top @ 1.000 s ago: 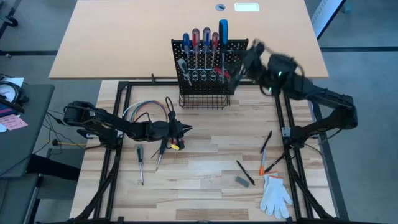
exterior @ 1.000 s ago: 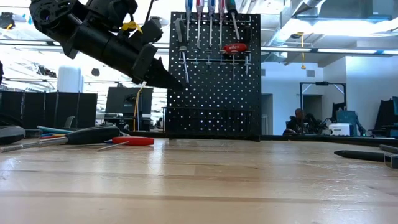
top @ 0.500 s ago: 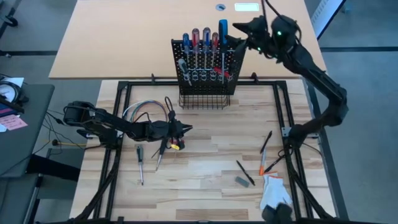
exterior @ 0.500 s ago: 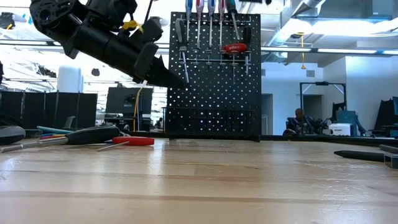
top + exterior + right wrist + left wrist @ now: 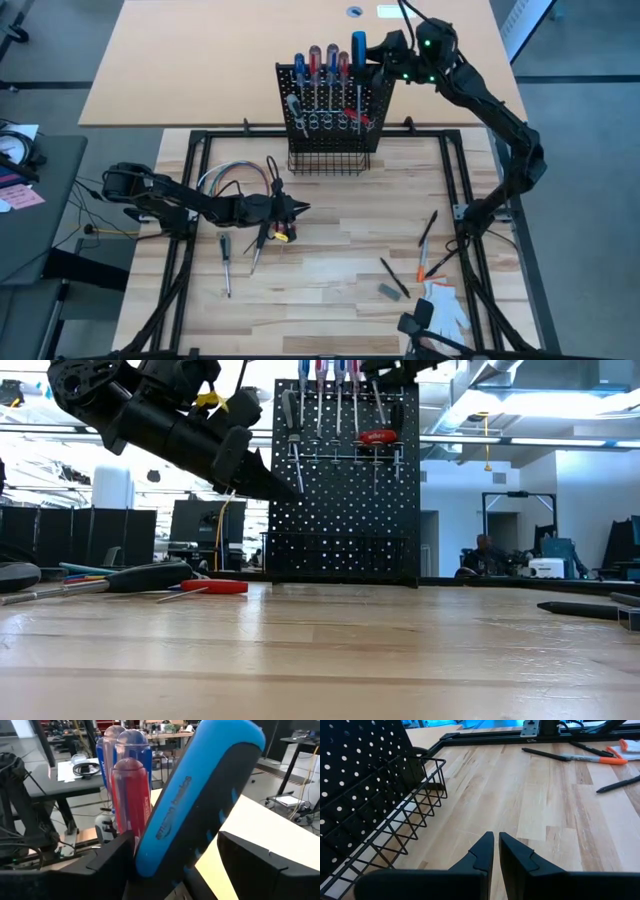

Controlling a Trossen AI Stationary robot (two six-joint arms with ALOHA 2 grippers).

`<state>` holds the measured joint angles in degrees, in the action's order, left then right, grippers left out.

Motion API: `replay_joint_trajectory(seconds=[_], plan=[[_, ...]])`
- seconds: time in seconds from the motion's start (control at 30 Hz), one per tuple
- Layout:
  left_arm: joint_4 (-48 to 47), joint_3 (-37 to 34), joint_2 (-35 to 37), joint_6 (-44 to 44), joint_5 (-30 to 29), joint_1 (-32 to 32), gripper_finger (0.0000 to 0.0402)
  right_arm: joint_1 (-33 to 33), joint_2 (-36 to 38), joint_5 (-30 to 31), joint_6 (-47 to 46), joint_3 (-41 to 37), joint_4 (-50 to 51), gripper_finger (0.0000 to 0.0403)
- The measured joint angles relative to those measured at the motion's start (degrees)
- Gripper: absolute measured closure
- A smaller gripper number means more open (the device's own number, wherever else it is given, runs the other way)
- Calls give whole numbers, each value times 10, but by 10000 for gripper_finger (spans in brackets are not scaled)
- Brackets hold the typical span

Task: Hang tools onto peg board
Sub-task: Hang the black and blue screwdriver on the black peg board

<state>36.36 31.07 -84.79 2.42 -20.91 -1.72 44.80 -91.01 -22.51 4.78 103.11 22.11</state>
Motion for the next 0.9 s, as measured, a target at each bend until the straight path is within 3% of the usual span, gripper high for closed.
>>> replay_joint_trajectory(seconds=[0.17, 0.47, 0.9], plan=[[0, 0, 0, 1, 0, 0, 380, 0, 0, -9, 3, 0, -2, 136], [0, 0, 0, 0, 0, 0, 380, -4, 2, -41, -17, -1, -16, 242], [-1, 0, 0, -1, 1, 0, 380, -4, 2, -29, -18, 16, -14, 252]])
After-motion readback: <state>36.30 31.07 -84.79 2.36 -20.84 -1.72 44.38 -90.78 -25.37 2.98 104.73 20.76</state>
